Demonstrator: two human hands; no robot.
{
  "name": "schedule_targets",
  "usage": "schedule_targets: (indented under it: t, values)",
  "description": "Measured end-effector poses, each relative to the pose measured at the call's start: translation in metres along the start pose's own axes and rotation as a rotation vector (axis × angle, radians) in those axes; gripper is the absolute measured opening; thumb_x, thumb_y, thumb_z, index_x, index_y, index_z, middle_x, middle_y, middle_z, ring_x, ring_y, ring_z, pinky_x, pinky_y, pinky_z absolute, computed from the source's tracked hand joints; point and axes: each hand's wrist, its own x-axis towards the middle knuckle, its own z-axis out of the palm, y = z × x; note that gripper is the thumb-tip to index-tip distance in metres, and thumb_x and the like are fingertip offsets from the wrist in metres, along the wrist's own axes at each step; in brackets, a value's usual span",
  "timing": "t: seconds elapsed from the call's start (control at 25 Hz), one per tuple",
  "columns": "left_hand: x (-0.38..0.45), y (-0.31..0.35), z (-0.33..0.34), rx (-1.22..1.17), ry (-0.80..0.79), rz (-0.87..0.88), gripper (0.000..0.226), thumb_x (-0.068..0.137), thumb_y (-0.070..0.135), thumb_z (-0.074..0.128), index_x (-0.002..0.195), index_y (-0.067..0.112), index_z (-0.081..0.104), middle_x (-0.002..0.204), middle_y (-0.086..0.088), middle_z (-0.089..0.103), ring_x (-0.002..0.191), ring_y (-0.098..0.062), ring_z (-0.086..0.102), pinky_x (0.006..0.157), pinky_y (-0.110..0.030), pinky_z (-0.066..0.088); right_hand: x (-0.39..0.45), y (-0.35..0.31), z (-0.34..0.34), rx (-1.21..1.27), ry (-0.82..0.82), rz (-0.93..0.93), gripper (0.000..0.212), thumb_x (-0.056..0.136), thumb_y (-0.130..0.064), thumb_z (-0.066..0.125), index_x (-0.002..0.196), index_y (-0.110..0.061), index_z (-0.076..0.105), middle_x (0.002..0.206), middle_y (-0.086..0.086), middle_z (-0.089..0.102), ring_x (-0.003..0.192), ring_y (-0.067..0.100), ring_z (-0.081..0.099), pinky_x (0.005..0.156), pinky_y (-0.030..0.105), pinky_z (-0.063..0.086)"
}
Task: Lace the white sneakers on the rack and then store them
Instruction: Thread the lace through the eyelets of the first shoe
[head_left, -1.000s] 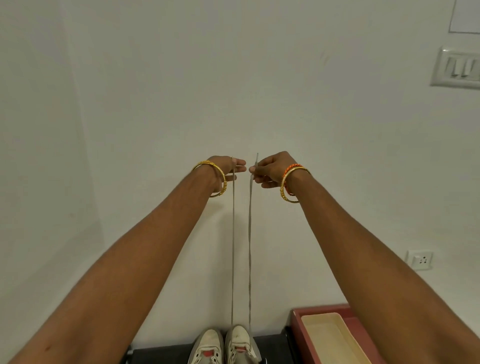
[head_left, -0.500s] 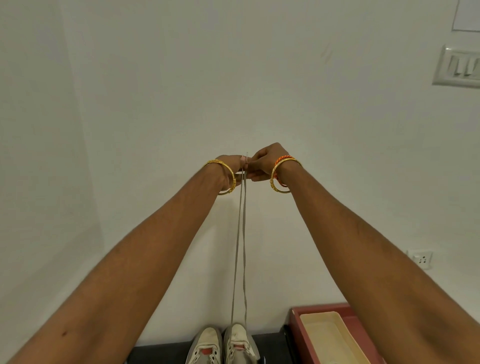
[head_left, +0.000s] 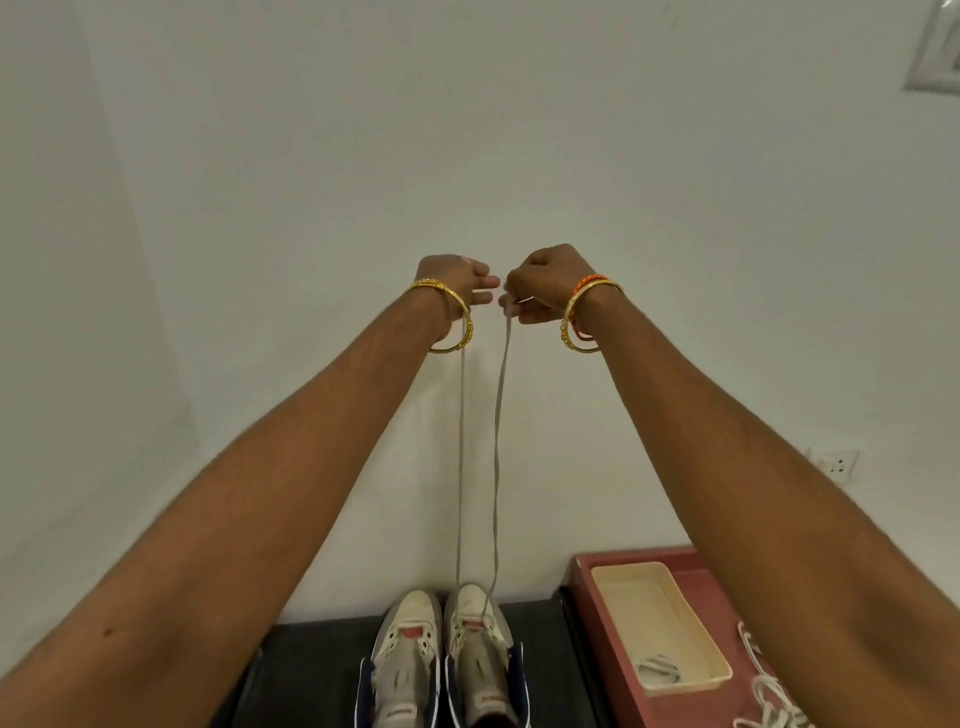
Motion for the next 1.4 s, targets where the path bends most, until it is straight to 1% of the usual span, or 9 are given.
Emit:
schedule_targets:
  t: [0.12,0.24,0.44,0.56,0.76,1.0,1.16,1.24,1.4]
  values:
    - [0.01,-0.044,-0.031,0.316,0.167,0.038,0.02,0.09,0.008,0.045,0.098,0.002,0.062,0.083,-0.007,0.055,0.069,-0.025,0.052,0.064,-0.028,0.047,-0.018,0.043,0.001,0.224,0.045,0.095,0.009,0.089,-0.001,0.051,0.082,-0.003,0.055,0.07,0.012,0.061,0.054,0.018,0.057,0.054,0.027,0.057]
    - [0.0,-0.125,-0.07,0.743,0.135,-0.001,0.03,0.089,0.019,0.049,0.118,0.012,0.053,0.098,-0.004,0.054,0.091,-0.024,0.053,0.079,-0.031,0.042,-0.035,0.127,0.013,0.069,0.131,0.196,0.008,0.089,-0.009,0.057,0.085,-0.006,0.063,0.066,0.005,0.055,0.05,0.013,0.042,0.042,0.019,0.038]
    - [-0.012,-0.277,-0.08,1.202,-0.082,-0.265,0.041,0.088,0.036,0.055,0.128,0.029,0.052,0.135,-0.011,0.042,0.125,-0.032,0.039,0.1,-0.041,0.033,-0.066,0.26,0.077,-0.086,0.364,0.402,0.01,0.087,-0.02,0.062,0.084,-0.013,0.067,0.075,0.007,0.063,0.069,0.021,0.056,0.065,0.024,0.039]
    - [-0.021,-0.352,-0.052,1.148,-0.268,-0.339,0.03,0.088,0.032,0.054,0.117,0.03,0.061,0.128,-0.003,0.056,0.121,-0.027,0.048,0.101,-0.039,0.032,-0.071,0.32,0.139,-0.192,0.083,0.538,0.009,0.081,-0.02,0.066,0.076,-0.012,0.065,0.077,0.008,0.066,0.08,0.027,0.063,0.073,0.032,0.05]
    - [-0.025,-0.431,-0.025,1.144,-0.453,-0.391,0.032,0.092,0.017,0.05,0.122,0.019,0.059,0.119,-0.01,0.062,0.113,-0.031,0.054,0.101,-0.045,0.04,-0.078,0.377,0.205,-0.409,-0.518,0.709,0.033,0.078,-0.031,0.073,0.099,-0.006,0.067,0.099,0.01,0.068,0.089,0.024,0.063,0.077,0.03,0.051]
    - [-0.027,-0.472,-0.03,1.113,-0.343,-0.309,0.025,0.091,0.023,0.056,0.111,0.015,0.068,0.108,-0.016,0.062,0.111,-0.033,0.051,0.091,-0.041,0.046,-0.073,0.377,0.184,-0.269,-0.169,0.789,0.017,0.082,-0.02,0.071,0.09,-0.005,0.073,0.086,0.013,0.068,0.073,0.021,0.059,0.071,0.029,0.046]
    - [-0.023,-0.488,-0.038,0.993,-0.31,-0.265,0.019,0.087,0.03,0.064,0.096,0.017,0.074,0.093,-0.009,0.07,0.099,-0.03,0.056,0.084,-0.042,0.049,-0.068,0.372,0.158,-0.563,0.233,0.771,0.033,0.085,-0.018,0.067,0.112,0.0,0.063,0.118,0.021,0.054,0.091,0.036,0.058,0.083,0.039,0.047]
    - [-0.023,-0.489,-0.039,0.928,-0.275,-0.28,0.015,0.086,0.029,0.066,0.09,0.017,0.075,0.091,-0.007,0.071,0.098,-0.029,0.057,0.085,-0.044,0.048,-0.069,0.373,0.18,-0.518,0.17,0.677,0.036,0.083,-0.021,0.067,0.114,-0.003,0.061,0.121,0.02,0.053,0.101,0.039,0.058,0.09,0.043,0.049]
    - [-0.027,-0.488,-0.035,0.91,-0.233,-0.307,0.01,0.087,0.02,0.061,0.08,0.021,0.068,0.098,-0.003,0.066,0.111,-0.023,0.045,0.09,-0.035,0.035,-0.076,0.378,0.234,-0.366,-0.373,0.786,0.046,0.081,-0.026,0.071,0.12,-0.009,0.054,0.119,0.009,0.059,0.109,0.03,0.057,0.091,0.038,0.049]
